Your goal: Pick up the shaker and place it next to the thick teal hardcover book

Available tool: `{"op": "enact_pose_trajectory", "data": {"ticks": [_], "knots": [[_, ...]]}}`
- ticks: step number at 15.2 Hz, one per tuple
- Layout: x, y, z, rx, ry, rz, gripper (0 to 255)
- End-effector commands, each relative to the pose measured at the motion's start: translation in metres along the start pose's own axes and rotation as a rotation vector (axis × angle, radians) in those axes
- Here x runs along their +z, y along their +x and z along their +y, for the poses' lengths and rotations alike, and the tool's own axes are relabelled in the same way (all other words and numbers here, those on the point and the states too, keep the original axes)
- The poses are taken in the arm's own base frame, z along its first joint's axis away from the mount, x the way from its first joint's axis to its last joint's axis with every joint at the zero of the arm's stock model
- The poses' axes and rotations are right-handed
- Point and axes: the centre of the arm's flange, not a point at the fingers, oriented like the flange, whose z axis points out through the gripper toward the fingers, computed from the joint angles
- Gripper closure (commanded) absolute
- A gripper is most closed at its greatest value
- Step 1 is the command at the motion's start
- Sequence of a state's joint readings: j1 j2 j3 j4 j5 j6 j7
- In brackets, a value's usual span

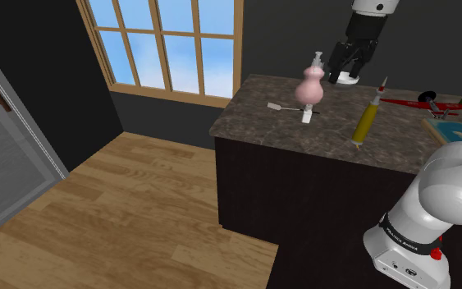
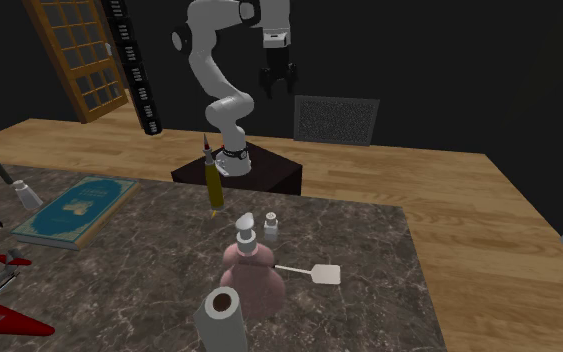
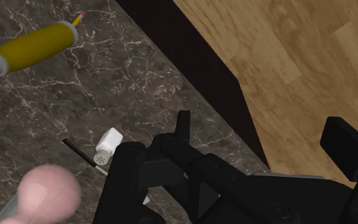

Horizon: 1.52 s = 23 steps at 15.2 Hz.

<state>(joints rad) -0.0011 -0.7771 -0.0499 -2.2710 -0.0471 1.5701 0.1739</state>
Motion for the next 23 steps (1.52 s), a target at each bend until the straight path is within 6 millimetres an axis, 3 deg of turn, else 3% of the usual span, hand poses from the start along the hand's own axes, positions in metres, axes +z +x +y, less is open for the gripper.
{"op": "enact_pose_trajectory", "data": {"ticks": [1,23], "knots": [[0.000,0.000,0.000,0.000,0.000,0.000,0],[0.165,0.177,0.171,0.030,0.014,-0.050,0]]}}
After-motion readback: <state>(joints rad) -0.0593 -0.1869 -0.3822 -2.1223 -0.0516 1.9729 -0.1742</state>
